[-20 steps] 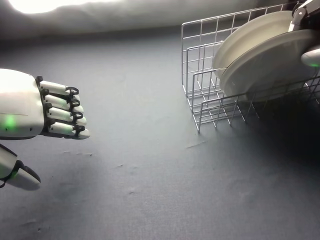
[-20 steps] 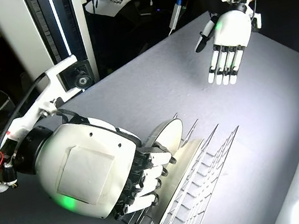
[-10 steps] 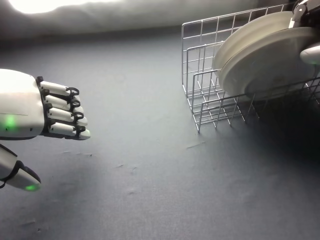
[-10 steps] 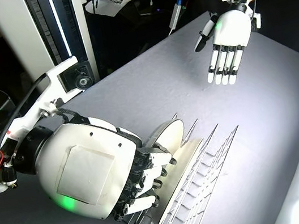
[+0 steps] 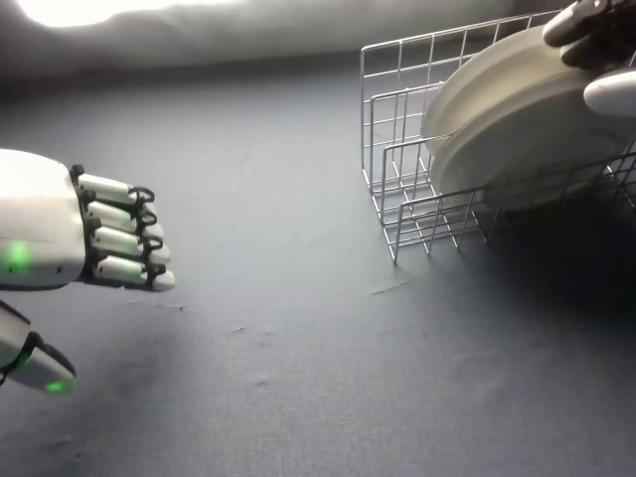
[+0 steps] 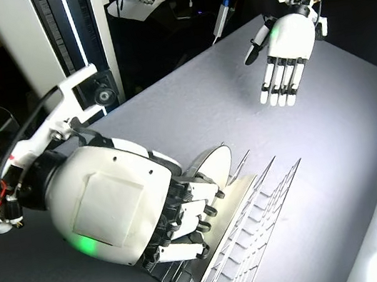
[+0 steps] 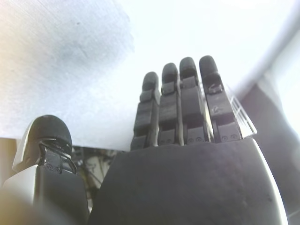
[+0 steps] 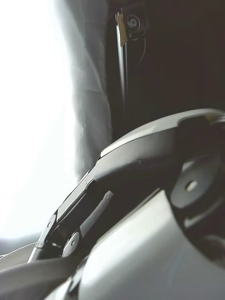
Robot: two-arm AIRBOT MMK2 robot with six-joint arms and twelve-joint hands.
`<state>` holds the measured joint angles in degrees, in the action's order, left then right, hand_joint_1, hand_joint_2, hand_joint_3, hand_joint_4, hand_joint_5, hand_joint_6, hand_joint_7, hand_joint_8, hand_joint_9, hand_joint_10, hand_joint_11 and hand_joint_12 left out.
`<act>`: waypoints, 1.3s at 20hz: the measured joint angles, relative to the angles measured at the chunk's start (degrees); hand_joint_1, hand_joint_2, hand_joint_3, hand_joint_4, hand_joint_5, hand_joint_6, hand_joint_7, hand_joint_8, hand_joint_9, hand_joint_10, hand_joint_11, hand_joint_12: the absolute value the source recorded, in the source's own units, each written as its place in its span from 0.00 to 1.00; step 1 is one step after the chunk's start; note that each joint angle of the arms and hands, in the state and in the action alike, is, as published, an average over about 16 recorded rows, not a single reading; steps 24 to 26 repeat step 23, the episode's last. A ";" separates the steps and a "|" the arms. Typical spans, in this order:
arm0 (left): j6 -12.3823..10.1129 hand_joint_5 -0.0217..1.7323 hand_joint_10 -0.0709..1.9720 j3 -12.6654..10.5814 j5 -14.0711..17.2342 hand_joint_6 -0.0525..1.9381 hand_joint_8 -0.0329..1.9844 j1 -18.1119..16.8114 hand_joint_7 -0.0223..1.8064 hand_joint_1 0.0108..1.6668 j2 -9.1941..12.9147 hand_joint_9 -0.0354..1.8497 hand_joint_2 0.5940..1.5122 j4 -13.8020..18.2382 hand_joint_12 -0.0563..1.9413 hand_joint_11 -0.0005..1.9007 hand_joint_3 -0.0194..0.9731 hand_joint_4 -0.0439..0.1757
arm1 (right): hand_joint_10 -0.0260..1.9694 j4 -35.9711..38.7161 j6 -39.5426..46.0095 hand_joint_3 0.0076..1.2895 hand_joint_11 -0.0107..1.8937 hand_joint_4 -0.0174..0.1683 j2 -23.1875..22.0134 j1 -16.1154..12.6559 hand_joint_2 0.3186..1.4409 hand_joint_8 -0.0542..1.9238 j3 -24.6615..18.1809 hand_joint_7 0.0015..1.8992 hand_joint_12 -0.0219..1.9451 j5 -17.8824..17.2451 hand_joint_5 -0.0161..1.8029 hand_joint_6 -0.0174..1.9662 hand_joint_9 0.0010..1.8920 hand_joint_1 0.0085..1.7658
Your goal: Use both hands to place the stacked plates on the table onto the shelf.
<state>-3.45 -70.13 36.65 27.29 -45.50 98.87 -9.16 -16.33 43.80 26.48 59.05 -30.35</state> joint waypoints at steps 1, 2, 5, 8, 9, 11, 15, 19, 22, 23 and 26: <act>-0.04 0.12 0.04 0.01 0.01 0.03 0.02 0.15 0.13 0.00 0.01 0.13 0.60 0.00 0.29 0.01 0.03 0.22 | 0.07 -0.04 0.02 0.00 0.25 0.07 -0.10 -0.17 0.64 0.06 -0.27 0.50 0.63 -0.26 0.46 0.26 0.50 0.68; -0.09 0.12 0.04 0.01 0.00 0.03 0.02 0.30 0.14 0.00 0.01 0.13 0.60 0.00 0.30 0.01 0.03 0.22 | 0.06 -0.05 0.05 0.00 0.24 0.07 -0.20 -0.39 0.64 0.05 -0.57 0.50 0.63 -0.54 0.46 0.23 0.49 0.68; -0.23 0.12 0.04 0.02 -0.01 0.03 0.02 0.66 0.14 0.00 0.04 0.13 0.60 0.01 0.30 0.01 0.03 0.22 | 0.05 0.38 0.12 0.00 0.22 0.07 -0.52 -1.29 0.63 0.04 -1.82 0.50 0.64 -1.40 0.45 0.14 0.48 0.66; -0.37 0.12 0.04 0.03 0.03 0.03 0.02 0.91 0.13 0.00 0.13 0.13 0.60 0.00 0.29 0.01 0.03 0.22 | 0.04 2.56 0.13 0.00 0.21 0.06 -0.77 -2.30 0.63 0.04 -3.49 0.49 0.64 -2.11 0.46 0.08 0.48 0.65; -0.41 0.12 0.04 0.02 0.04 0.03 0.02 0.95 0.13 0.00 0.17 0.13 0.60 0.00 0.29 0.01 0.03 0.22 | 0.04 3.74 0.09 0.00 0.21 0.06 -0.85 -2.64 0.63 0.03 -4.09 0.49 0.64 -2.28 0.46 0.07 0.47 0.65; -0.49 0.12 0.04 0.01 0.06 0.03 0.02 0.99 0.13 0.00 0.26 0.13 0.60 -0.03 0.29 0.01 0.03 0.22 | 0.04 6.68 0.02 0.00 0.20 0.06 -0.99 -3.31 0.64 0.03 -5.32 0.49 0.65 -2.67 0.46 0.06 0.47 0.64; -0.64 0.13 0.04 -0.07 0.14 0.03 0.02 1.05 0.14 0.00 0.41 0.13 0.60 -0.07 0.29 0.01 0.03 0.22 | 0.04 14.22 -0.13 0.00 0.20 0.06 -1.24 -4.55 0.64 0.03 -7.68 0.49 0.65 -3.60 0.48 0.06 0.48 0.63; -0.70 0.14 0.04 -0.09 0.23 0.03 0.02 1.05 0.15 0.00 0.54 0.14 0.60 -0.09 0.29 0.01 0.03 0.22 | 0.04 20.44 -0.26 0.00 0.20 0.06 -1.33 -5.06 0.64 0.03 -9.25 0.50 0.66 -4.17 0.50 0.07 0.48 0.63; -0.73 0.14 0.04 -0.09 0.30 0.03 0.02 1.05 0.15 0.00 0.66 0.14 0.60 -0.11 0.30 0.01 0.03 0.22 | 0.04 24.88 -0.39 0.00 0.19 0.06 -1.34 -5.10 0.65 0.03 -9.92 0.51 0.66 -4.51 0.51 0.08 0.49 0.63; -0.73 0.15 0.04 -0.09 0.31 0.03 0.02 1.05 0.16 0.00 0.68 0.15 0.60 -0.12 0.30 0.01 0.03 0.22 | 0.04 26.24 -0.43 0.00 0.19 0.06 -1.34 -5.09 0.64 0.03 -10.05 0.51 0.66 -4.64 0.52 0.08 0.49 0.63; -0.73 0.15 0.04 -0.09 0.31 0.03 0.02 1.05 0.16 0.00 0.68 0.15 0.60 -0.12 0.30 0.01 0.03 0.22 | 0.04 26.24 -0.43 0.00 0.19 0.06 -1.34 -5.09 0.64 0.03 -10.05 0.51 0.66 -4.64 0.52 0.08 0.49 0.63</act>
